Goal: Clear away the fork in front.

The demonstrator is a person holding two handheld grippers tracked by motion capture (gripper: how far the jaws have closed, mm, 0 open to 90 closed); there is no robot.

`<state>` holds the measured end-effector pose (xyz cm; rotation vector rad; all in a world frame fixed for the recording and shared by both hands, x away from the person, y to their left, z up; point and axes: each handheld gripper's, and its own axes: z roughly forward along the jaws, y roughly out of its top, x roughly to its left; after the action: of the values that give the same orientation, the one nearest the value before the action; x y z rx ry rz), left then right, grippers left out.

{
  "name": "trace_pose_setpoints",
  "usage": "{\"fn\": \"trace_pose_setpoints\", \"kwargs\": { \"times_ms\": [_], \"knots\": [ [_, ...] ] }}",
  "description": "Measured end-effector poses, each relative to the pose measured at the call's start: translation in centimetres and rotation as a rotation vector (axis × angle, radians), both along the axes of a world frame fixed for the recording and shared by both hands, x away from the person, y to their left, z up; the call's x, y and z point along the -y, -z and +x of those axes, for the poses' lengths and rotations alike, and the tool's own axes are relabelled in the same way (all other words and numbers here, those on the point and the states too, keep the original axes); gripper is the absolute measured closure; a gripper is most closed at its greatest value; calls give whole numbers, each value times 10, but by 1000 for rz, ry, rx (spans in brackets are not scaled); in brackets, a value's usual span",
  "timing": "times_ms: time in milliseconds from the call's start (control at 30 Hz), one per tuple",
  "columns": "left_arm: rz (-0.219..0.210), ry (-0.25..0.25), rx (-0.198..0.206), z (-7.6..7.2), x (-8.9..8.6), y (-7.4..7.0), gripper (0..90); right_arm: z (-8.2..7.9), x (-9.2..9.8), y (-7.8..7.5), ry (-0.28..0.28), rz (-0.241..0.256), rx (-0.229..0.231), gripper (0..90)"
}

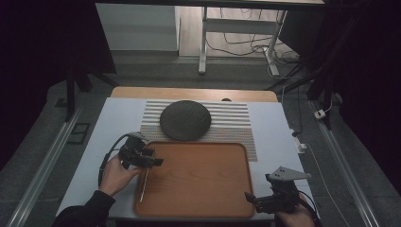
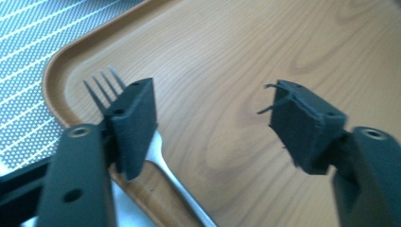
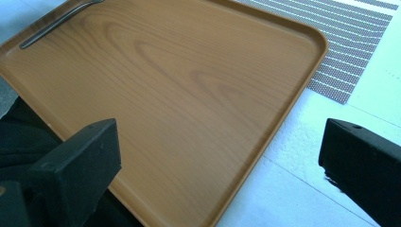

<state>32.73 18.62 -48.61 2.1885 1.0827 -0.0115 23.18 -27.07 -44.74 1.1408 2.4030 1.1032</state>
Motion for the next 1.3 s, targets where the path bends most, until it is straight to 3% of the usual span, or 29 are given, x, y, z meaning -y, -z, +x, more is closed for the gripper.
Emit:
{"fn": "trace_pose_setpoints", "kwargs": {
  "times_ms": [100, 500, 867, 1300],
  "knots": [
    [-17, 8, -8, -3, 0, -1, 233, 0, 0, 0, -1, -4, -1, 0],
    [-104, 53, 44, -23, -8, -15, 49, 0, -1, 0, -4, -10, -1, 0],
    [-144, 55, 64, -45, -23, -23, 19, 0, -1, 0, -5, -14, -3, 0],
    [-172, 10, 75, -75, -47, -22, 2, 0, -2, 0, -1, -16, -5, 0]
  ]
}}
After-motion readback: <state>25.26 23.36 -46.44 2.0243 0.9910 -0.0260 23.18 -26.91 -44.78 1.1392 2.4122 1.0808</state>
